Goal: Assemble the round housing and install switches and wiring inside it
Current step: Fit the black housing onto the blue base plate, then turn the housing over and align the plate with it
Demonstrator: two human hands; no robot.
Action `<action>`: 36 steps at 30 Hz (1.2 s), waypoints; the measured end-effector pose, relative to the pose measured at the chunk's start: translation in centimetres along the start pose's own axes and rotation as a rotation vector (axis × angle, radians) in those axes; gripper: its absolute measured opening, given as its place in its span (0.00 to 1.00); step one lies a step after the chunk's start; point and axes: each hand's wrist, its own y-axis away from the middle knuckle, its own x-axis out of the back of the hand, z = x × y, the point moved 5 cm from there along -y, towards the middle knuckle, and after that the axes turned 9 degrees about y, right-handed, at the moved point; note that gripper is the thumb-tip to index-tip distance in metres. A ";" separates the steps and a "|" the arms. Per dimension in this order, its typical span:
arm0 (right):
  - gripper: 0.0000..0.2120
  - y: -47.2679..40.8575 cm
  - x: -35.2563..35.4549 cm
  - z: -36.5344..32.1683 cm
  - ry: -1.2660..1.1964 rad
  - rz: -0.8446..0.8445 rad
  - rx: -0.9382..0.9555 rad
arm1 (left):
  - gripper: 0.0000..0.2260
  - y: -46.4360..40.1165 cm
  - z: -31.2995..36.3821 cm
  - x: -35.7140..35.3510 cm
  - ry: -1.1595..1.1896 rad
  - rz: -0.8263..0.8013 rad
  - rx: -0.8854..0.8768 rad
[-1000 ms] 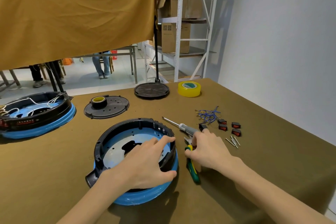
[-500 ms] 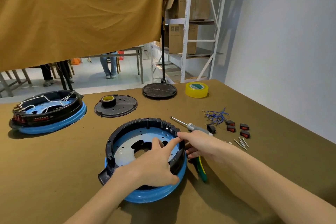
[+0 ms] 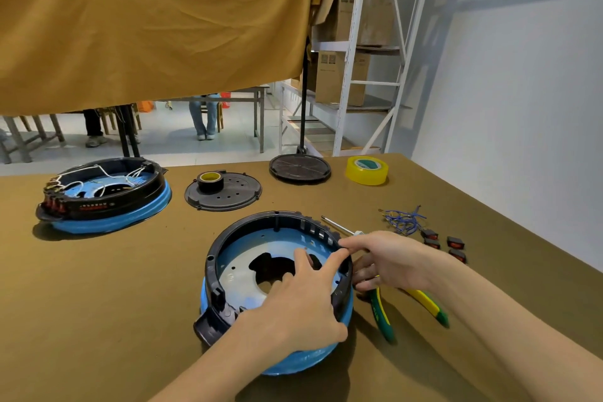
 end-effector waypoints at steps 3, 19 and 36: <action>0.22 0.1 -0.1 -0.1 -0.074 -0.037 -0.007 | 0.49 0.2 0.6 -0.4 -0.037 0.021 0.029; 0.35 -1.1 -0.1 -0.3 -0.088 -0.106 -0.054 | 0.46 1.3 1.3 1.1 -0.053 0.054 -0.065; 0.25 4.0 0.5 -6.5 -0.598 -0.225 0.088 | 0.25 2.7 2.1 13.7 0.313 0.545 -0.217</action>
